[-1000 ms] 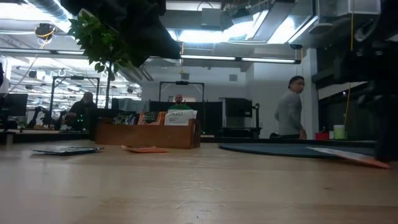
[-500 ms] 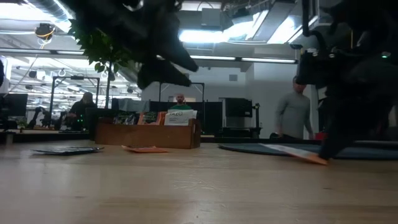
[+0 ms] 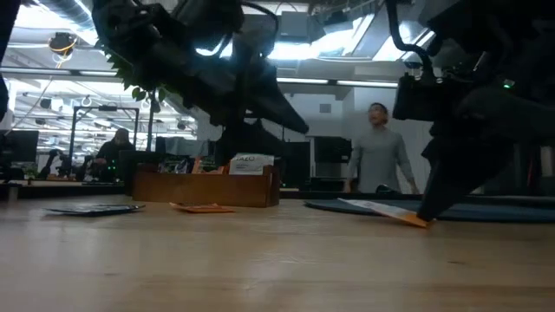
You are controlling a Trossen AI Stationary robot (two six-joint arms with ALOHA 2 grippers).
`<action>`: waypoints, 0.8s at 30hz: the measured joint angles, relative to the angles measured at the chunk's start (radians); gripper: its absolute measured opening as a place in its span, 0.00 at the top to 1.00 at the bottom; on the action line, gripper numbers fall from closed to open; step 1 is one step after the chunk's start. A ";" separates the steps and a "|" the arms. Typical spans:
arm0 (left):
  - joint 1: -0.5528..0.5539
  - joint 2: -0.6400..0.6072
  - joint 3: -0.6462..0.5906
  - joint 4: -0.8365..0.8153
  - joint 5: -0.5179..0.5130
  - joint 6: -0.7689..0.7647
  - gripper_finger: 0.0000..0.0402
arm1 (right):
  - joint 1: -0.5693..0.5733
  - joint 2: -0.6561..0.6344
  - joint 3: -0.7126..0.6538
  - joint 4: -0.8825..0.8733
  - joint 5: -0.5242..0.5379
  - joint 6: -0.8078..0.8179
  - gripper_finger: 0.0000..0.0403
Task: Pick & Place Tea
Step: Put the white tea bag into the right section of the wooden organizer
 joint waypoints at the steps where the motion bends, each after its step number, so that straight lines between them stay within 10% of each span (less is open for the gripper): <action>1: -0.001 0.006 0.000 -0.004 0.000 0.000 0.52 | -0.002 0.006 0.000 0.011 -0.002 -0.009 0.99; 24: -0.046 0.047 0.000 -0.021 -0.016 -0.160 0.52 | -0.083 0.068 0.000 0.235 -0.071 -0.270 1.00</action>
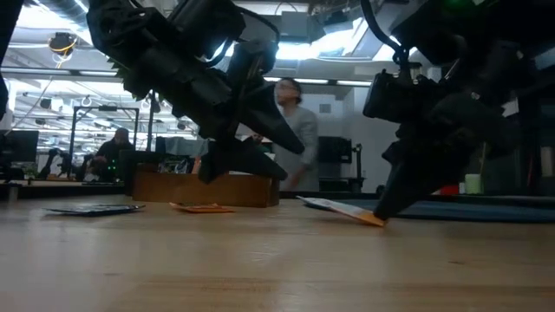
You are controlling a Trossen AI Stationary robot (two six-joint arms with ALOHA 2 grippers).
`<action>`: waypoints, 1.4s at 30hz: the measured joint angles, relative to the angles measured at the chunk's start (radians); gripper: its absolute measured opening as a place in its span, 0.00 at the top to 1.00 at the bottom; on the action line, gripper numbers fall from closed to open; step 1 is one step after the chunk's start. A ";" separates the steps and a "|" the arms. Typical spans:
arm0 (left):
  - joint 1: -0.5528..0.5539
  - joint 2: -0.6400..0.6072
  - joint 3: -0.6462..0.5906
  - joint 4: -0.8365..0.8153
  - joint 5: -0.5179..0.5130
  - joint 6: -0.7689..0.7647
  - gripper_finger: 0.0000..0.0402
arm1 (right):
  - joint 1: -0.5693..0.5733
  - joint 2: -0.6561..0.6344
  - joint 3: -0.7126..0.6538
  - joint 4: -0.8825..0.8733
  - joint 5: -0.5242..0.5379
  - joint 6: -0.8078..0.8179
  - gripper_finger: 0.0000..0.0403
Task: Pick & Place Tea
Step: Put the white tea bag into the right section of the wooden organizer
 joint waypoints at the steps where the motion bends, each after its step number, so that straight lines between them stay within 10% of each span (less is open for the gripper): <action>1: -0.002 0.000 0.000 0.000 -0.012 0.000 0.52 | -0.002 0.000 0.000 0.005 0.000 -0.008 1.00; 42: 0.021 0.112 0.093 -0.086 0.023 0.003 0.52 | -0.009 0.047 0.034 0.022 0.021 -0.038 1.00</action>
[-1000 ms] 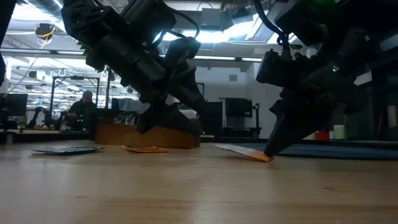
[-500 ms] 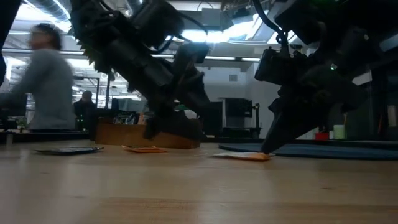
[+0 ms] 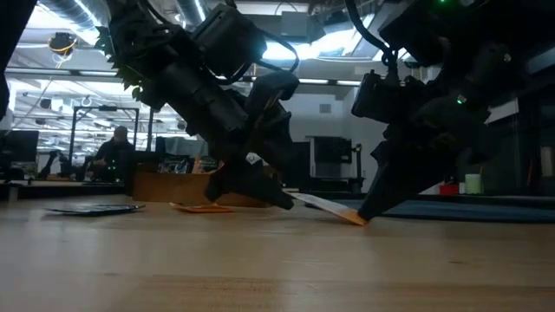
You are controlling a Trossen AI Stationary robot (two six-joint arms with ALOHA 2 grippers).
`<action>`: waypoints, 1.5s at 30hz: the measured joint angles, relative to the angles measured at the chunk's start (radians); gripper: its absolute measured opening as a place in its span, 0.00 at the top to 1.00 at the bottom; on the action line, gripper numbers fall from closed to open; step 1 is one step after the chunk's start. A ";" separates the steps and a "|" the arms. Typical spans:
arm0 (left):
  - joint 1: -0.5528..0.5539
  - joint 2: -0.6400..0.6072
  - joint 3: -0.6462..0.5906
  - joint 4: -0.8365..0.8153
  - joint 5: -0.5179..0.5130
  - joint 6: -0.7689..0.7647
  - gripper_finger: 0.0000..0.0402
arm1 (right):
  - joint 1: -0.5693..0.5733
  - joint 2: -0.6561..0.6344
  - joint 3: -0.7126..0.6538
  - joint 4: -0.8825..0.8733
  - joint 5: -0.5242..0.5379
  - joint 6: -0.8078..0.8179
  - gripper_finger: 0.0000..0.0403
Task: Pick & Place Tea
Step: Put the white tea bag into the right section of the wooden organizer
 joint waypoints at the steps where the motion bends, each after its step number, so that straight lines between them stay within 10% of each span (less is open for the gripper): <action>1: 0.000 0.000 0.000 0.000 0.000 0.000 0.52 | 0.000 0.009 0.000 0.002 0.000 0.002 1.00; 15: -0.002 0.000 0.000 -0.011 0.010 -0.028 0.54 | -0.016 0.025 -0.003 0.048 -0.015 -0.005 1.00; 33: -0.016 0.000 0.000 0.045 0.021 0.031 0.88 | -0.026 0.019 -0.005 0.065 -0.020 -0.006 1.00; 45: -0.007 -0.017 0.000 0.045 0.136 0.112 0.99 | -0.026 -0.283 -0.010 -0.169 -0.014 -0.027 0.99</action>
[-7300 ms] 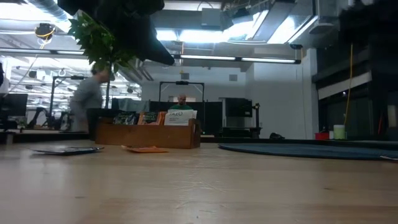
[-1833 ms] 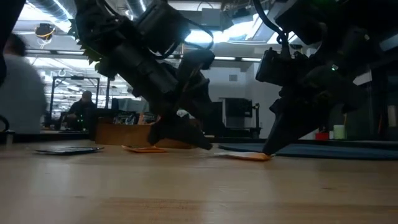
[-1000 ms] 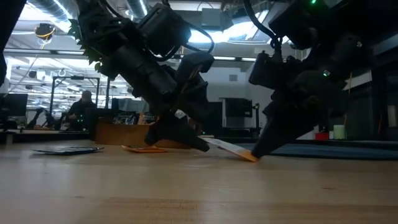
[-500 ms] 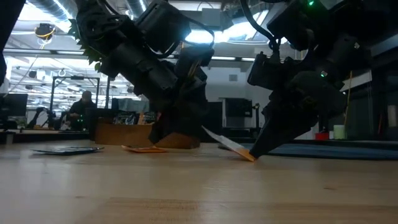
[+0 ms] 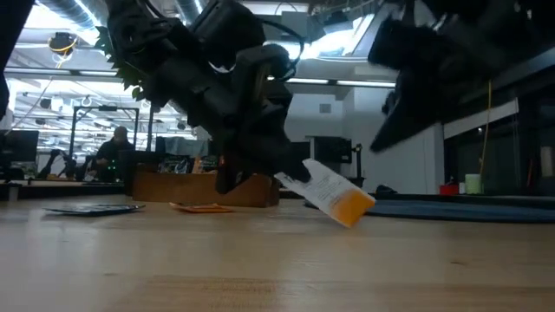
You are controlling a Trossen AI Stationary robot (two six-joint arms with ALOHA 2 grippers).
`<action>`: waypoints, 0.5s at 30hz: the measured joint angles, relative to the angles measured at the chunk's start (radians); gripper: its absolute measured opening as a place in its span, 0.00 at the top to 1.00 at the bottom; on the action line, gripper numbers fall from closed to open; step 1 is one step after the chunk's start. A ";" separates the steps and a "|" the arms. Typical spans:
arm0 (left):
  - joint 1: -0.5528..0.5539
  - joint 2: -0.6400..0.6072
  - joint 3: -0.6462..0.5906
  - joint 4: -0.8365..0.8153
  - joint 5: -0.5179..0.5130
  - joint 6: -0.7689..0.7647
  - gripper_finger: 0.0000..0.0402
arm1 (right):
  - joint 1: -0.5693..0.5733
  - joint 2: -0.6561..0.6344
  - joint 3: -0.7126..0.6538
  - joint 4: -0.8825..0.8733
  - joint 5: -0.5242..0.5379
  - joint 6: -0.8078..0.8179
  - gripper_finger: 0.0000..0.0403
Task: Pick & Place Tea
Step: Put the white tea bag into the right section of the wooden organizer
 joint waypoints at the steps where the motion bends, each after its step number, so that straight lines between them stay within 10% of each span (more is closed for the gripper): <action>1: 0.000 -0.005 0.000 -0.003 0.004 0.012 0.99 | 0.000 -0.025 0.001 -0.011 0.007 -0.008 0.99; 15: 0.022 -0.341 0.000 -0.426 -0.014 0.295 0.99 | 0.000 -0.117 -0.203 0.314 0.059 -0.004 0.99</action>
